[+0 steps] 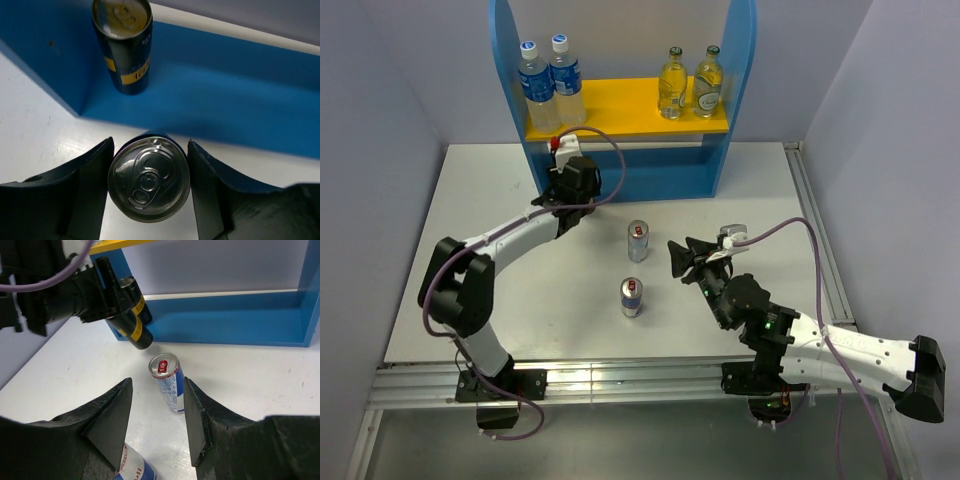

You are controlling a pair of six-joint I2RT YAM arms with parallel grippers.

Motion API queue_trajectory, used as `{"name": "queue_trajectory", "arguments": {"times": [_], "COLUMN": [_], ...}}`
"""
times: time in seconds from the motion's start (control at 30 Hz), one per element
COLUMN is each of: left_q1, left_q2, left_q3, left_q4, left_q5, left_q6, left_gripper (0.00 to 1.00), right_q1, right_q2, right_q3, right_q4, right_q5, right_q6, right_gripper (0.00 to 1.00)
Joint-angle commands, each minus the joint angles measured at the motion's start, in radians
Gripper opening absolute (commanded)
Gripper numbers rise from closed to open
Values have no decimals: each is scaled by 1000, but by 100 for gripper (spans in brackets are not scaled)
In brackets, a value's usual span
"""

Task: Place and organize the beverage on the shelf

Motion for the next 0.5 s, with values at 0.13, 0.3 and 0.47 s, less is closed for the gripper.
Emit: {"name": "queue_trajectory", "arguments": {"times": [0.13, 0.3, 0.47], "left_q1": [45, 54, 54], "left_q2": [124, 195, 226], "left_q3": [171, 240, 292], "left_q4": [259, 282, 284], "left_q5": [29, 12, -13], "left_q6": [60, 82, 106], "left_gripper": [0, 0, 0], "right_q1": [-7, -5, -8], "right_q2": [34, 50, 70], "right_q3": [-2, -2, 1], "right_q4": [44, 52, 56], "right_q5": [2, -3, -9], "right_q6": [5, 5, 6], "right_gripper": [52, 52, 52]}}
